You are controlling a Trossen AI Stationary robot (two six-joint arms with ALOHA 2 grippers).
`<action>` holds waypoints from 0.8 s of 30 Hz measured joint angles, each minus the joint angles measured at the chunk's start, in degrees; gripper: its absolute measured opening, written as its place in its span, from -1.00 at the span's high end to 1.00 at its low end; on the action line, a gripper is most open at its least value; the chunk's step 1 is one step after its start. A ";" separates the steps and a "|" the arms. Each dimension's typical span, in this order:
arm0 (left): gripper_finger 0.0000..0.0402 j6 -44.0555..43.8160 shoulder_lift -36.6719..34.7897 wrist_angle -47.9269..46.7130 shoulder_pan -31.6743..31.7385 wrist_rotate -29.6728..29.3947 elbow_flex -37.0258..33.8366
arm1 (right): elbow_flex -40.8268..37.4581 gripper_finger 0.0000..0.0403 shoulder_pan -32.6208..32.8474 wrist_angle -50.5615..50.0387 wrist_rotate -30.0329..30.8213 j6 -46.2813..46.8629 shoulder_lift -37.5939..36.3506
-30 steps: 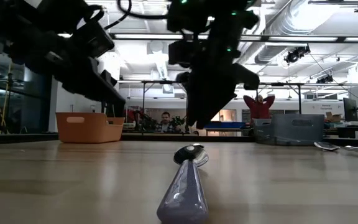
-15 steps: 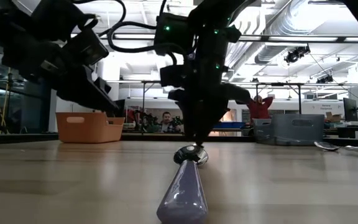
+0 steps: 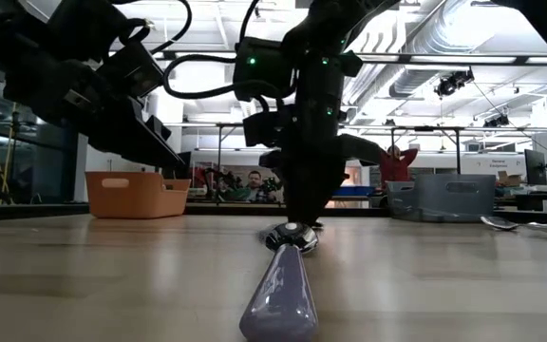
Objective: Sort silverware by color (type)
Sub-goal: Put the blue spoon into the orange bin
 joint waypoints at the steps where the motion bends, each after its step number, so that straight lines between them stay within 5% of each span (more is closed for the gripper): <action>1: 0.65 -0.13 0.00 0.00 0.00 0.00 0.00 | 0.20 0.66 -0.20 -0.62 -0.52 0.71 0.07; 5: 0.65 -0.58 0.00 0.00 0.00 -0.09 0.00 | 0.23 0.95 -0.49 -1.34 -1.89 4.32 0.12; 11: 0.65 -2.36 0.00 -0.10 0.00 -0.22 0.00 | 0.21 0.93 1.51 -1.80 0.49 9.62 0.17; 24: 0.56 -9.56 0.00 0.51 0.42 0.01 0.02 | -6.88 0.99 9.30 -2.59 16.05 20.96 -8.00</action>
